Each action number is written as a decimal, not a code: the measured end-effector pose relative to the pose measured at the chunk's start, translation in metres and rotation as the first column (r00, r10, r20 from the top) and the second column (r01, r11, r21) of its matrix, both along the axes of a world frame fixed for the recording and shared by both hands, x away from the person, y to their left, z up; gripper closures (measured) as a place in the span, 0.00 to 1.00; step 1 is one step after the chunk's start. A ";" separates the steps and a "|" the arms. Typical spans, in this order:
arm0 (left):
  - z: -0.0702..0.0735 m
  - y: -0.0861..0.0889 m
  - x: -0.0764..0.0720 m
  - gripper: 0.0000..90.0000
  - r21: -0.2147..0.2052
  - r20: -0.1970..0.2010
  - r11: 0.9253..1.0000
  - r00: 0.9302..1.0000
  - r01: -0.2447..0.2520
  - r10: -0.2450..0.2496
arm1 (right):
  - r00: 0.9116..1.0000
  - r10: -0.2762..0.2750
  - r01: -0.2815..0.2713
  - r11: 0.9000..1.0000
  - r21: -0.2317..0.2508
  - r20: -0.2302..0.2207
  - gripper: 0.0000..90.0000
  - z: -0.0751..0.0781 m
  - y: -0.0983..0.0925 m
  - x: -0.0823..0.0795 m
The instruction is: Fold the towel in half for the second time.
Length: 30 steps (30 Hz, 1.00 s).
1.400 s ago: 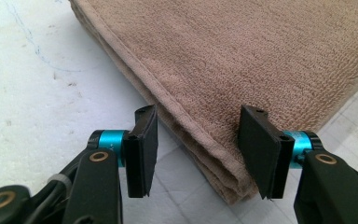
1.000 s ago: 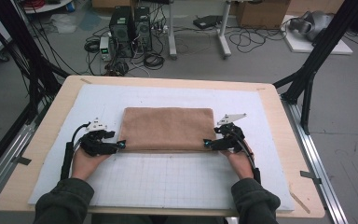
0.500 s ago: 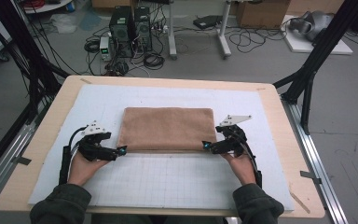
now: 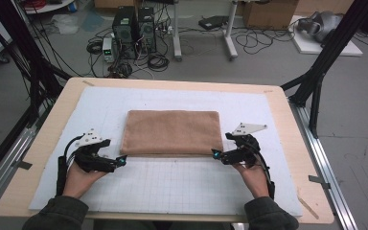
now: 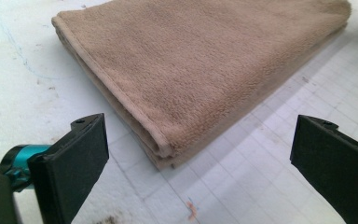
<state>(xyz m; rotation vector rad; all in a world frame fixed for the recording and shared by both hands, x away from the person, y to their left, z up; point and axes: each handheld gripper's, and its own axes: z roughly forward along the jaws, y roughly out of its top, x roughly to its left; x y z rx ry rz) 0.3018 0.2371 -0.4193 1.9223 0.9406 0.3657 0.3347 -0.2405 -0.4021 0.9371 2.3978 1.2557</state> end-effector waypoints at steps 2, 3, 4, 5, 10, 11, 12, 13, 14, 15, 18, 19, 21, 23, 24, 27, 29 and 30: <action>0.000 0.001 -0.003 0.05 0.000 0.006 1.000 1.000 0.000 0.000 | 1.000 -0.002 0.002 1.000 0.007 0.002 0.14 0.001 -0.003 -0.004; 0.001 0.002 -0.005 0.05 -0.003 0.005 1.000 1.000 0.003 -0.003 | 1.000 -0.003 0.003 1.000 0.009 0.007 0.14 0.002 -0.005 -0.006; 0.001 0.003 -0.006 0.05 -0.004 0.009 1.000 1.000 0.003 -0.003 | 1.000 -0.004 0.004 1.000 0.011 0.006 0.14 0.002 -0.006 -0.008; 0.001 0.003 -0.008 0.05 -0.003 0.010 1.000 1.000 0.002 -0.002 | 1.000 -0.004 0.004 1.000 0.011 0.010 0.13 0.003 -0.007 -0.010; 0.002 0.005 -0.017 0.05 -0.003 0.014 1.000 1.000 0.004 -0.004 | 1.000 -0.009 0.009 1.000 0.019 0.013 0.13 0.004 -0.014 -0.021; 0.002 0.006 -0.019 0.05 -0.006 0.017 1.000 1.000 0.006 -0.006 | 1.000 -0.009 0.009 1.000 0.016 0.018 0.13 0.003 -0.015 -0.022; 0.003 0.007 -0.021 0.05 -0.001 0.023 1.000 1.000 0.004 -0.004 | 1.000 -0.009 0.009 1.000 0.020 0.020 0.13 0.003 -0.016 -0.024; 0.003 0.007 -0.023 0.05 0.001 0.025 1.000 1.000 0.005 -0.005 | 1.000 -0.011 0.011 1.000 0.022 0.015 0.13 0.003 -0.018 -0.026; 0.003 0.008 -0.025 0.05 -0.003 0.028 1.000 1.000 0.006 -0.005 | 1.000 -0.010 0.010 1.000 0.021 0.016 0.13 0.002 -0.019 -0.027; 0.004 0.009 -0.027 0.05 -0.003 0.032 1.000 0.999 0.002 -0.002 | 1.000 -0.010 0.010 1.000 0.022 0.021 0.13 0.002 -0.020 -0.029; 0.006 0.011 -0.033 0.05 -0.011 0.040 1.000 0.999 -0.005 0.005 | 1.000 -0.015 0.014 1.000 0.021 0.020 0.13 0.001 -0.024 -0.035; 0.006 0.012 -0.034 0.05 -0.007 0.043 1.000 0.999 -0.005 0.006 | 1.000 -0.015 0.015 1.000 0.022 0.024 0.13 0.000 -0.025 -0.037; 0.007 0.013 -0.037 0.05 -0.012 0.041 1.000 0.999 -0.003 0.004 | 1.000 -0.020 0.019 0.999 0.025 0.022 0.13 0.000 -0.028 -0.040; 0.007 0.014 -0.040 0.05 -0.008 0.048 1.000 0.999 -0.002 0.003 | 0.999 -0.023 0.022 0.999 0.026 0.022 0.13 -0.001 -0.031 -0.044; 0.008 0.014 -0.042 0.05 -0.008 0.049 1.000 0.999 -0.001 0.002 | 0.999 -0.027 0.026 0.999 0.026 0.020 0.13 -0.001 -0.032 -0.046; 0.008 0.016 -0.046 0.05 -0.010 0.053 1.000 0.999 -0.004 0.005 | 0.999 -0.032 0.031 0.999 0.026 0.021 0.13 -0.003 -0.036 -0.050; 0.008 0.017 -0.049 0.05 -0.006 0.056 1.000 0.998 -0.006 0.007 | 0.999 -0.035 0.035 0.999 0.025 0.018 0.13 -0.004 -0.038 -0.053; 0.008 0.018 -0.050 0.05 -0.006 0.055 1.000 0.998 -0.006 0.006 | 0.999 -0.038 0.038 0.999 0.021 0.022 0.13 -0.005 -0.040 -0.055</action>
